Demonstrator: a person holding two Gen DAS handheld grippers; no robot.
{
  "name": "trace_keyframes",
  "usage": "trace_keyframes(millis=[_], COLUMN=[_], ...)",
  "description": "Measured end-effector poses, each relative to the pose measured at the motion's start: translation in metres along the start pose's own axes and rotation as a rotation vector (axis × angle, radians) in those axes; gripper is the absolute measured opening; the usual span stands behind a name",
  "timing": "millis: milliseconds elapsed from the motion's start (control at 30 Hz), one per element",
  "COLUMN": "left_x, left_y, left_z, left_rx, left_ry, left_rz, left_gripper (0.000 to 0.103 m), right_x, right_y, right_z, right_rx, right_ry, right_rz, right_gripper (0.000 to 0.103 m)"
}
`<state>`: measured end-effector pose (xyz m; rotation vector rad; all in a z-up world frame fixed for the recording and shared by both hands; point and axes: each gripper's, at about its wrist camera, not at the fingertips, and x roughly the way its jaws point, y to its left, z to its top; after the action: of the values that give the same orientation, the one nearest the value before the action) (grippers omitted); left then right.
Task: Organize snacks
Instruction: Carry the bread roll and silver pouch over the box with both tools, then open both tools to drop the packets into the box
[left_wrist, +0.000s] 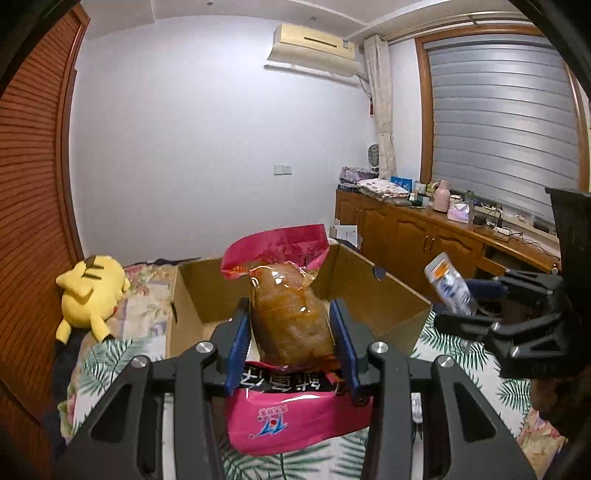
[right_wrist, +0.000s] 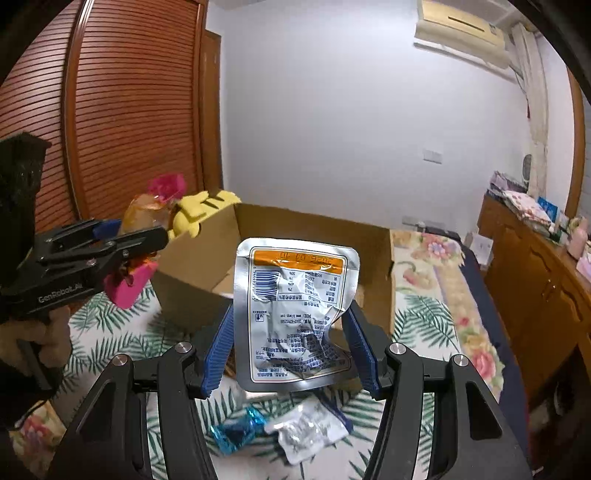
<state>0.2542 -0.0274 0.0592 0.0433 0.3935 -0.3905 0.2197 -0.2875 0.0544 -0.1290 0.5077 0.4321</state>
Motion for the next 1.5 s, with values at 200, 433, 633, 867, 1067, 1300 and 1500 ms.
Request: trace_keyframes(millis=[200, 433, 633, 867, 1067, 1300, 1500], left_x=[0.020, 0.057, 0.079, 0.089, 0.096, 0.100, 0.107], left_y=[0.004, 0.021, 0.038, 0.047, 0.047, 0.043, 0.044], left_z=[0.011, -0.002, -0.008, -0.018, -0.025, -0.030, -0.032], left_rx=[0.013, 0.008, -0.032, -0.049, -0.061, -0.044, -0.056], left_ry=[-0.007, 0.024, 0.034, 0.041, 0.067, 0.083, 0.114], left_rz=[0.002, 0.041, 0.041, 0.065, 0.057, 0.048, 0.038], left_gripper=[0.041, 0.041, 0.041, 0.042, 0.043, 0.044, 0.054], right_x=[0.015, 0.044, 0.068, 0.088, 0.103, 0.117, 0.126], right_y=[0.000, -0.001, -0.006, -0.012, -0.012, -0.014, -0.012], right_z=[0.012, 0.022, 0.020, 0.018, 0.016, 0.012, 0.012], right_rx=[-0.010, -0.027, -0.024, -0.011, 0.006, 0.023, 0.022], right_ry=[-0.015, -0.013, 0.001, 0.015, 0.020, 0.043, 0.067], right_rz=[-0.001, -0.002, -0.003, 0.003, 0.012, 0.016, 0.022], right_gripper=[0.059, 0.059, 0.059, 0.059, 0.059, 0.059, 0.060])
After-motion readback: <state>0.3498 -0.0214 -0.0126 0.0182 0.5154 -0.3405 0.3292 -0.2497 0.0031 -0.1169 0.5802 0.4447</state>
